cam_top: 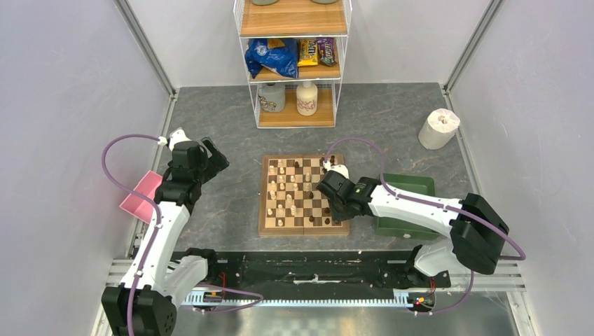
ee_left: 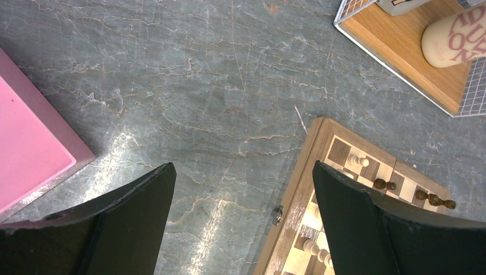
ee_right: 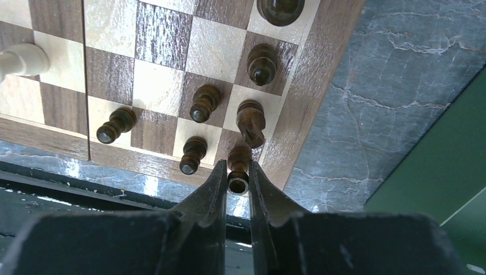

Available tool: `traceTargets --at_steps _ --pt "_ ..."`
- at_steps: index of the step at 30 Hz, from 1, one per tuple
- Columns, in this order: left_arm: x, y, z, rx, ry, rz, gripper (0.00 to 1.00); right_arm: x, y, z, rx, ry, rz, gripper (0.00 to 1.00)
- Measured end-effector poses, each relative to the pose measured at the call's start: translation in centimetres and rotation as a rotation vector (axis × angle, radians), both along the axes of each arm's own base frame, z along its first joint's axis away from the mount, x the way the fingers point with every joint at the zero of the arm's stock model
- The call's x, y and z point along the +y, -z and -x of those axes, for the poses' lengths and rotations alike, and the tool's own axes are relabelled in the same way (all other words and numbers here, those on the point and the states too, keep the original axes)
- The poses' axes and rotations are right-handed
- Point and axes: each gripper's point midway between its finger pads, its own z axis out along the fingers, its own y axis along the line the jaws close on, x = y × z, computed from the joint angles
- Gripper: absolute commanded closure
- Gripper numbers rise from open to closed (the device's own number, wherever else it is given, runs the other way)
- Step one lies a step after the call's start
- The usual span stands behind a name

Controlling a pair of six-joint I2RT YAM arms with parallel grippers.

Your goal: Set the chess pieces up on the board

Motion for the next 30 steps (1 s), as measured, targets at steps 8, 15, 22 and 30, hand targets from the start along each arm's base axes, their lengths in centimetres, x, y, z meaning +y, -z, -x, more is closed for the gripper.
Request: traceTargets --at_steps 8,15,22,30 --pt "0.0 0.0 0.0 -0.002 0.0 0.0 0.03 -0.1 0.4 -0.1 -0.004 0.004 0.008 0.75" --pt "0.0 -0.1 -0.1 -0.007 0.0 0.001 0.03 -0.1 0.6 -0.1 -0.006 0.004 0.004 0.64" --pt "0.0 0.0 -0.1 -0.004 0.0 0.001 0.03 -0.3 0.1 0.2 -0.005 0.001 -0.003 0.57" --pt "0.0 0.0 -0.1 -0.004 0.0 0.001 0.03 -0.8 -3.7 0.7 -0.044 -0.006 -0.069 0.55"
